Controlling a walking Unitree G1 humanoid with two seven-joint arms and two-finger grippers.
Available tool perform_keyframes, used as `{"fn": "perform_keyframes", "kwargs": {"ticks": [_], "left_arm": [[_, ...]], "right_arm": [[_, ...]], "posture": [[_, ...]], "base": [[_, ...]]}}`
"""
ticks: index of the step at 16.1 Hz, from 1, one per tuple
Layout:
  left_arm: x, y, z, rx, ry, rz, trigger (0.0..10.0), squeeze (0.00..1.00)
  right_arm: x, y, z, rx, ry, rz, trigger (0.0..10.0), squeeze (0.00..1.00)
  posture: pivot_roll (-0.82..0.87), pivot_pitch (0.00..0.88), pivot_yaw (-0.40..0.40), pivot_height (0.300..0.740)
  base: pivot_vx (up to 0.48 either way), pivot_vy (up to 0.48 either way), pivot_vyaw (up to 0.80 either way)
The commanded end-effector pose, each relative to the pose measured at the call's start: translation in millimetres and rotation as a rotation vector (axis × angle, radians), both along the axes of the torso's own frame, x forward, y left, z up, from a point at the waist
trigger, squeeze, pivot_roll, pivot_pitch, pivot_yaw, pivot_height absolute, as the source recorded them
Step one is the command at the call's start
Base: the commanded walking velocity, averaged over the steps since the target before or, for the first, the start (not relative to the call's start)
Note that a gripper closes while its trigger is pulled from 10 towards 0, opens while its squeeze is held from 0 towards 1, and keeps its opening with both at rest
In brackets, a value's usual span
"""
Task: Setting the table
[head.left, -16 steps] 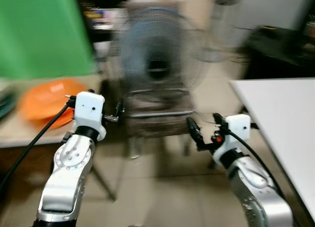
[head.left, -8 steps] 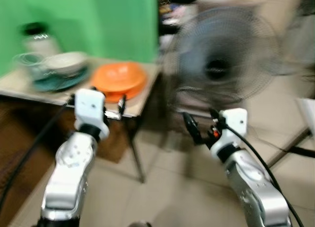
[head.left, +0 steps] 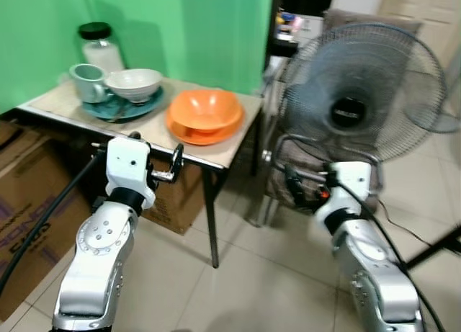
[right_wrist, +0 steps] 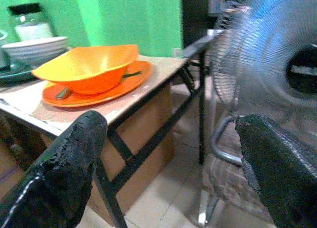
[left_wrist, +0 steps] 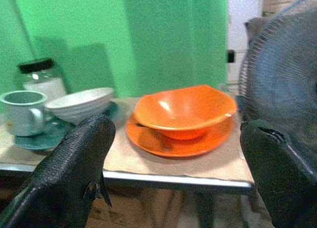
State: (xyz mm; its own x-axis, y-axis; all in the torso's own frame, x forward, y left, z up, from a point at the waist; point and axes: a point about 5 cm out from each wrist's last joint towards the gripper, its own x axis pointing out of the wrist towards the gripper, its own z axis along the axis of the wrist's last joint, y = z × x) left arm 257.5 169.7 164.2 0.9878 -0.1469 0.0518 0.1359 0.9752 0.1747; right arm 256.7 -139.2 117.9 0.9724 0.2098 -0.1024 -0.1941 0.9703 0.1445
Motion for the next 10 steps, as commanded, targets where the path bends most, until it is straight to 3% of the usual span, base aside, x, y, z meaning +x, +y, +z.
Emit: {"fn": "perform_keyframes", "kwargs": {"ticks": [1,3,5,10], "left_arm": [[0.3,1.0,1.4,-0.002,-0.002,-0.001,10.0,0.3],[0.9,-0.8,2.3,0.002,-0.003,-0.011,10.0,0.3],[2.1,-3.0,4.0,0.006,-0.007,-0.029,10.0,0.3],[2.0,-3.0,2.8,0.008,0.003,-0.037,10.0,0.3]], "right_arm": [[3.6,5.8,5.7,-0.008,-0.029,0.035,10.0,1.0],[4.0,6.9,6.6,-0.014,-0.035,0.038,10.0,1.0],[7.6,4.4,7.6,0.039,-0.038,-0.012,10.0,1.0],[5.6,6.6,8.4,0.034,-0.031,0.012,10.0,1.0]], "posture": [[0.11,0.0,-0.017,0.74],[0.11,0.0,-0.015,0.74],[0.11,0.0,-0.011,0.74],[0.1,0.0,-0.009,0.74]], "base": [[0.33,0.0,0.63],[0.334,0.0,0.8],[0.337,0.0,0.0],[0.335,0.0,0.0]]}}
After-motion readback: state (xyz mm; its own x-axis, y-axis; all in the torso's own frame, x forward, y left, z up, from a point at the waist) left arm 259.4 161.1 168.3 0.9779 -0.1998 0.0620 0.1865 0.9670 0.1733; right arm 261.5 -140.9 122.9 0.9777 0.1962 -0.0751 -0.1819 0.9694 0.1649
